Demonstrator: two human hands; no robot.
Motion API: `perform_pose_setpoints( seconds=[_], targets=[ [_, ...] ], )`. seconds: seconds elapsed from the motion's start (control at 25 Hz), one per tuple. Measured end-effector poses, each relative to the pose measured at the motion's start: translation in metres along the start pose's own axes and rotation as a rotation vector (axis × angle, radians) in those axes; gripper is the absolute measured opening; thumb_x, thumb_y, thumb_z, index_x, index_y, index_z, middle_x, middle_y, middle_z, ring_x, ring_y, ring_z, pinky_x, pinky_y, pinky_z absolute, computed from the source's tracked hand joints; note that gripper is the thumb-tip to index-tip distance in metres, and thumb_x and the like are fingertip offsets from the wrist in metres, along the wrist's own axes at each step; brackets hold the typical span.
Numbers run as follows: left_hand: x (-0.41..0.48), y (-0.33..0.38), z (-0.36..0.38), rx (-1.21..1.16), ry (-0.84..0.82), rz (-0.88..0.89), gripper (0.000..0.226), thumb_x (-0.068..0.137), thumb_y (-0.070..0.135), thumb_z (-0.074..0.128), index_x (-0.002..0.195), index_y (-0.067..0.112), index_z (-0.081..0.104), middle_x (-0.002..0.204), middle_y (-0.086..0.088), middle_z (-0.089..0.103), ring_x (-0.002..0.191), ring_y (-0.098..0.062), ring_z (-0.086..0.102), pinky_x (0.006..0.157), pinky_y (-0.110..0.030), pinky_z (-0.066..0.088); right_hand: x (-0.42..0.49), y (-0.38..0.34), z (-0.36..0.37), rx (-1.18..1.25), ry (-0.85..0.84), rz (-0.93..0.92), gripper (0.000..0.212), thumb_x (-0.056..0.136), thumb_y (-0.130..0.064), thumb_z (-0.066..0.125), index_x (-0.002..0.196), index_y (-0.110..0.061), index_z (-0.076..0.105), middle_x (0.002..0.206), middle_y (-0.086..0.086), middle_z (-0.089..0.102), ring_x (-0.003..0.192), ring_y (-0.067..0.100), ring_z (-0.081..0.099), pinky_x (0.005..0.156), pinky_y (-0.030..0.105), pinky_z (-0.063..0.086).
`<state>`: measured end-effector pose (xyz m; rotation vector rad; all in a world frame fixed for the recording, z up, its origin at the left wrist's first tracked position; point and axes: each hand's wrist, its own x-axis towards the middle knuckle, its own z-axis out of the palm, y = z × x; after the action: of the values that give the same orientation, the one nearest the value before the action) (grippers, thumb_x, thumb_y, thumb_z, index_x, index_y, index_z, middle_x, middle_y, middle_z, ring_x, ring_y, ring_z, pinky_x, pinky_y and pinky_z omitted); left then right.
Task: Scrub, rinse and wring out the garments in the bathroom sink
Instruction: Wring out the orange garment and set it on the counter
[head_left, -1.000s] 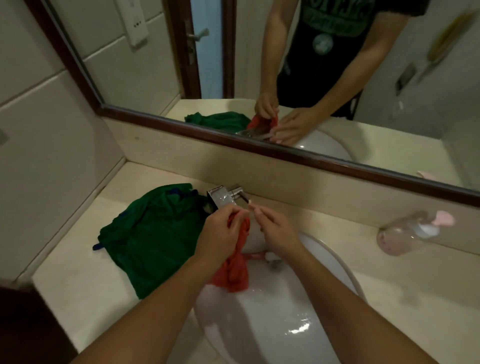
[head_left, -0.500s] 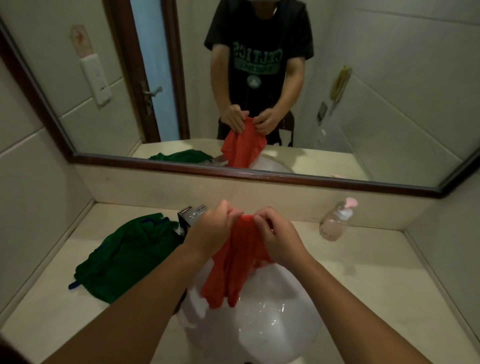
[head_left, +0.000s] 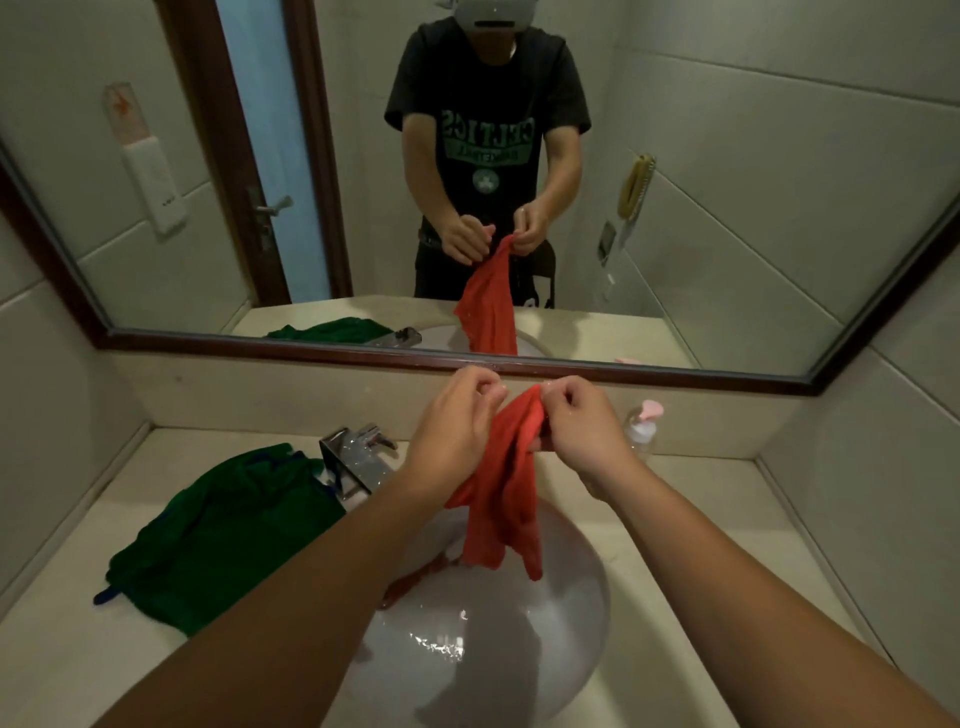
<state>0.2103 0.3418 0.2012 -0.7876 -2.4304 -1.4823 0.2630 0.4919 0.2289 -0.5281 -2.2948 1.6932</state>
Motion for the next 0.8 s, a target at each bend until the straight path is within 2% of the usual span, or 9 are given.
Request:
perform_pose_setpoints(
  seconds=[0.08, 0.16, 0.24, 0.32, 0.44, 0.52, 0.56, 0.68, 0.8],
  targets=[
    [-0.018, -0.003, 0.019, -0.153, -0.027, -0.073, 0.023, 0.097, 0.051, 0.052, 0.098, 0.029, 0.058, 0.085, 0.013, 0.059, 0.077, -0.001, 0.056, 0.07, -0.025, 0.044, 0.005, 0.003, -0.001, 0.106, 0.021, 0.106, 0.033, 0.108, -0.014, 0.04, 0.104, 0.009, 0.063, 0.08, 0.023, 0.071, 0.062, 0.026, 0.071, 0.061, 0.04, 0.063],
    [-0.037, -0.011, 0.038, -0.252, -0.074, -0.104, 0.029, 0.091, 0.058, 0.06, 0.098, 0.03, 0.062, 0.083, 0.009, 0.064, 0.074, -0.005, 0.06, 0.067, -0.026, 0.05, 0.005, 0.004, -0.003, 0.15, 0.057, 0.142, 0.032, 0.107, -0.01, 0.038, 0.099, 0.011, 0.062, 0.076, 0.022, 0.07, 0.058, 0.024, 0.07, 0.055, 0.033, 0.059],
    [-0.043, -0.022, 0.052, -0.222, -0.025, -0.068, 0.021, 0.092, 0.045, 0.067, 0.096, 0.025, 0.068, 0.084, 0.006, 0.068, 0.075, -0.009, 0.062, 0.068, -0.023, 0.048, 0.005, 0.003, -0.007, 0.221, 0.073, 0.165, 0.028, 0.106, -0.006, 0.037, 0.095, 0.005, 0.061, 0.073, 0.022, 0.066, 0.058, 0.024, 0.069, 0.051, 0.028, 0.057],
    [-0.037, -0.023, 0.057, -0.174, 0.037, -0.033, 0.02, 0.094, 0.037, 0.065, 0.09, 0.019, 0.073, 0.082, 0.008, 0.07, 0.074, -0.008, 0.062, 0.067, -0.023, 0.045, 0.006, 0.003, -0.015, 0.247, 0.068, 0.175, 0.028, 0.107, -0.005, 0.038, 0.089, 0.0, 0.06, 0.069, 0.017, 0.062, 0.055, 0.019, 0.066, 0.05, 0.026, 0.057],
    [-0.024, -0.019, 0.06, -0.151, 0.042, -0.02, 0.025, 0.094, 0.035, 0.061, 0.085, 0.016, 0.075, 0.081, 0.01, 0.071, 0.075, -0.003, 0.063, 0.07, -0.023, 0.046, 0.012, 0.01, -0.032, 0.001, 0.121, 0.11, 0.029, 0.107, -0.014, 0.043, 0.083, -0.009, 0.059, 0.067, 0.009, 0.061, 0.054, 0.013, 0.061, 0.057, 0.029, 0.055],
    [-0.013, -0.013, 0.059, -0.121, 0.004, 0.016, 0.023, 0.093, 0.032, 0.062, 0.082, 0.015, 0.073, 0.079, 0.008, 0.069, 0.076, 0.0, 0.061, 0.072, -0.02, 0.045, 0.017, 0.022, -0.041, -0.225, 0.127, 0.041, 0.026, 0.105, -0.018, 0.047, 0.086, -0.007, 0.063, 0.075, 0.006, 0.063, 0.07, 0.02, 0.06, 0.071, 0.035, 0.048],
    [-0.008, -0.009, 0.058, -0.12, -0.019, 0.032, 0.023, 0.093, 0.031, 0.062, 0.081, 0.014, 0.073, 0.079, 0.007, 0.068, 0.076, -0.002, 0.061, 0.072, -0.02, 0.044, 0.017, 0.027, -0.043, -0.259, 0.117, 0.04, 0.024, 0.104, -0.018, 0.048, 0.089, -0.005, 0.063, 0.077, 0.006, 0.063, 0.076, 0.023, 0.059, 0.075, 0.037, 0.046],
    [0.015, 0.008, 0.054, -0.143, -0.125, 0.072, 0.022, 0.092, 0.03, 0.063, 0.08, 0.014, 0.072, 0.076, 0.002, 0.068, 0.074, -0.007, 0.061, 0.07, -0.02, 0.044, 0.016, 0.037, -0.05, -0.195, 0.112, 0.056, 0.02, 0.104, -0.019, 0.051, 0.093, -0.005, 0.061, 0.084, 0.004, 0.061, 0.085, 0.022, 0.056, 0.081, 0.038, 0.045],
    [0.035, 0.023, 0.043, -0.258, -0.163, 0.002, 0.018, 0.094, 0.025, 0.068, 0.078, 0.017, 0.071, 0.071, 0.0, 0.068, 0.069, -0.006, 0.058, 0.067, -0.026, 0.046, 0.01, 0.032, -0.054, 0.1, 0.014, 0.02, 0.016, 0.105, -0.017, 0.057, 0.108, -0.002, 0.06, 0.085, 0.002, 0.061, 0.08, 0.012, 0.056, 0.07, 0.019, 0.047]
  ],
)
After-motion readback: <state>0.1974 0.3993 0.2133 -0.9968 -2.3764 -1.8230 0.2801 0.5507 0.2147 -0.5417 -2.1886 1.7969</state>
